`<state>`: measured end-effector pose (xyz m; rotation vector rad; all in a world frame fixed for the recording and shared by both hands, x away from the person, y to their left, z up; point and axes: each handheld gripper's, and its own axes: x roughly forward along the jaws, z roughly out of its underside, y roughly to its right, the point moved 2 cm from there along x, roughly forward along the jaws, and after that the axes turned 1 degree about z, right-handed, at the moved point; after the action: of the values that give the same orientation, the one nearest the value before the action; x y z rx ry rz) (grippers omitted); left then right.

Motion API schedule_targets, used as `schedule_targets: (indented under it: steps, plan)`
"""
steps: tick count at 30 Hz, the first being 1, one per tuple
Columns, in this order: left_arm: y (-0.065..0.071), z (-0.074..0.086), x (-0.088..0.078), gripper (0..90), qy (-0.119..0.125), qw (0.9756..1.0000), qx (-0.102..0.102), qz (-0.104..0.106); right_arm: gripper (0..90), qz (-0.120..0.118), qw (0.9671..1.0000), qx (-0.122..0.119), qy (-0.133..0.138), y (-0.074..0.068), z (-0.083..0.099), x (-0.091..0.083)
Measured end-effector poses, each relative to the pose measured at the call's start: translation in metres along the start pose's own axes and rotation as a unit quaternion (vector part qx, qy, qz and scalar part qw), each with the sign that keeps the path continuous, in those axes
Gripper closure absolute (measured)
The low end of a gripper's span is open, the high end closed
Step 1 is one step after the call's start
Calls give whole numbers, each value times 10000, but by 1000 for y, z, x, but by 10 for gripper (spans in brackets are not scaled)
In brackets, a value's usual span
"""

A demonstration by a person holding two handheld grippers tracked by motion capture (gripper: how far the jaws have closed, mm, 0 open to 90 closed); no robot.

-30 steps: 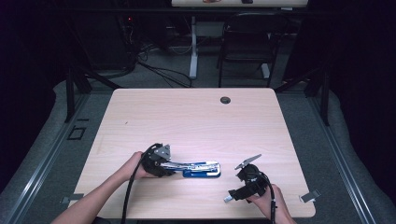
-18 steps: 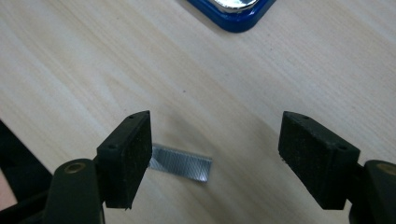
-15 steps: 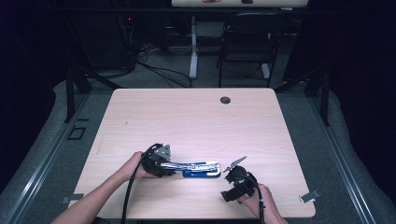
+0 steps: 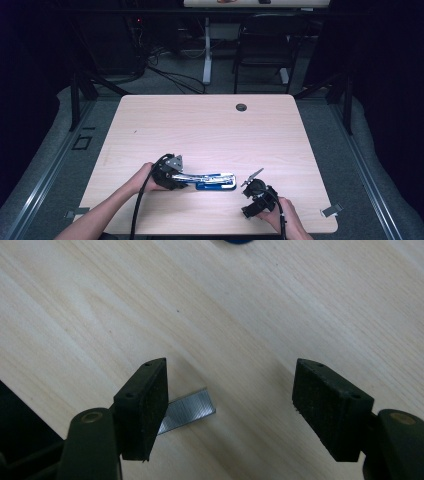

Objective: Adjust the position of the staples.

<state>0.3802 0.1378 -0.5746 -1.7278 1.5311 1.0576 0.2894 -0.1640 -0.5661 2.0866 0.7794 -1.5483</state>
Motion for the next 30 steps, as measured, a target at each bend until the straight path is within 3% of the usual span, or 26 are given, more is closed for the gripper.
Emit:
schedule_targets:
  steps: [7,8,9,11,13,14,18,23,30]
  plan:
    - [0,0,2,642,6,9999,-17,-99,308,-36,9999,93,-106,8,6,-4]
    - [0,0,1,642,-44,10000,-6,-5,306,-100,9998,196,3,9,7,-3]
    - [0,0,2,641,-7,10000,-13,-68,305,-189,9995,229,48,8,7,-3]
    - [0,0,2,641,-18,10000,-16,-63,306,-144,9998,85,-108,6,5,-3]
    - [0,0,2,641,-42,10000,-18,-8,317,-118,9999,65,-100,1,4,0]
    - [1,0,3,641,-3,9999,-19,-104,327,-84,9999,41,-131,0,4,1]
    - [0,0,2,642,-56,10000,13,-22,388,79,9996,-70,-261,1,6,-2]
    - [0,0,1,642,-58,10000,18,-25,420,63,9995,-53,-296,5,9,-5]
    - [0,0,1,643,-64,10000,24,-26,664,-107,9995,-59,-299,8,13,-7]
